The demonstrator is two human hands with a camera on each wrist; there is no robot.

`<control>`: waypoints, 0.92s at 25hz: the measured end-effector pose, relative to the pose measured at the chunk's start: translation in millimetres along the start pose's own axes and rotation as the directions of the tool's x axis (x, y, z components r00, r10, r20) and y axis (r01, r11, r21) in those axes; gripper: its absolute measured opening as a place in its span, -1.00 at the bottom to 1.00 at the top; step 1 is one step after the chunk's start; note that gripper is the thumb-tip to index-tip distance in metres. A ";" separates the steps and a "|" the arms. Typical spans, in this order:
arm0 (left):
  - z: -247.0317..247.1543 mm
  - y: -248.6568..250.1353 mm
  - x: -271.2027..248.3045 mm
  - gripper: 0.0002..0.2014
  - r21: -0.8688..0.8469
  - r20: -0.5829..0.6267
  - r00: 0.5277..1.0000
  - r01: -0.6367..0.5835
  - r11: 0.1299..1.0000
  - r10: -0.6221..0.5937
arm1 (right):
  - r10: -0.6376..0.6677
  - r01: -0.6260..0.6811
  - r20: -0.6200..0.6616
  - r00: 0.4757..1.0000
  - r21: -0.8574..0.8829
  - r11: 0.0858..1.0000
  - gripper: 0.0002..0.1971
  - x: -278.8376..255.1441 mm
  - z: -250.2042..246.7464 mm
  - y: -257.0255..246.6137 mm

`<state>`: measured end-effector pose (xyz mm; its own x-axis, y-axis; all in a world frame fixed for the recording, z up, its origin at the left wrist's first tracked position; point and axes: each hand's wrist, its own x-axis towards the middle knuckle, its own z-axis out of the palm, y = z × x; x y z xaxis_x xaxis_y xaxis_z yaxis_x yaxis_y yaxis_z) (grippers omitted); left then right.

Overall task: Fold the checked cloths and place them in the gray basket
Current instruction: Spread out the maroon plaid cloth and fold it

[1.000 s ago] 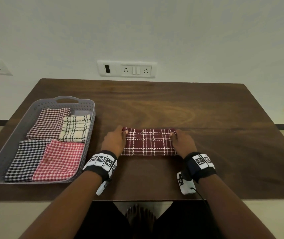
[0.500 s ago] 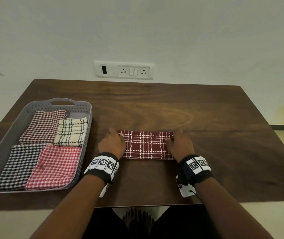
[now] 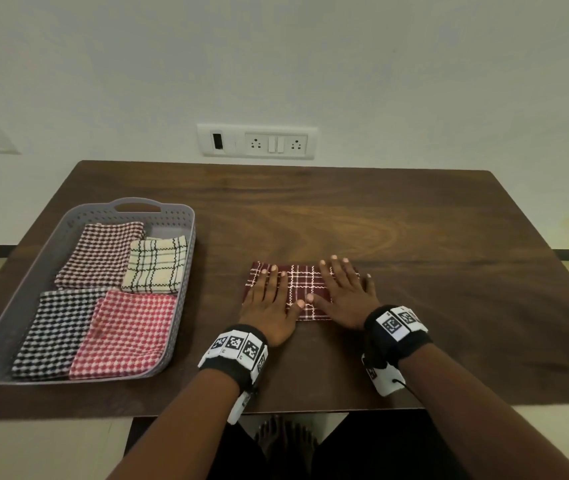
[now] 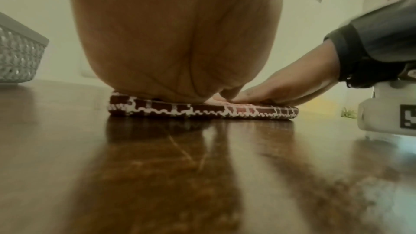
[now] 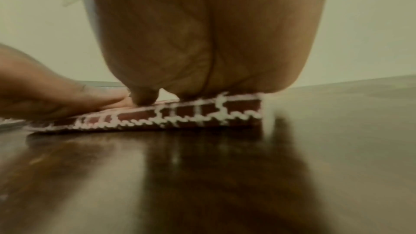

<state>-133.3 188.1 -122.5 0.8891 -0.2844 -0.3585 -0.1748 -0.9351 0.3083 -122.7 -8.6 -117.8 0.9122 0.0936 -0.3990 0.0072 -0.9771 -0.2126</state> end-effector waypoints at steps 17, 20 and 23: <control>-49.5 34.1 13.0 -0.19 -0.918 0.169 0.953 0.245 0.311 -0.251 | -0.009 0.286 -0.335 0.942 0.788 0.546 -0.78 -50.2 -64.6 -11.4; -84.3 51.1 21.1 -0.23 -0.941 0.192 0.981 0.181 -0.287 -0.008 | -0.183 0.478 -0.544 0.819 0.470 0.742 -0.84 -70.8 -83.9 -23.7; -93.4 58.1 19.5 -0.16 -0.896 0.159 0.973 0.213 -0.389 0.165 | -0.439 0.557 -0.587 0.680 0.024 0.830 -0.77 -73.6 -75.6 -21.9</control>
<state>-86.6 148.1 -29.2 0.7692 -0.4648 -0.4386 0.6363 0.4928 0.5936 -159.0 -8.5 -16.3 0.8578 0.3805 0.3454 0.5040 -0.7546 -0.4202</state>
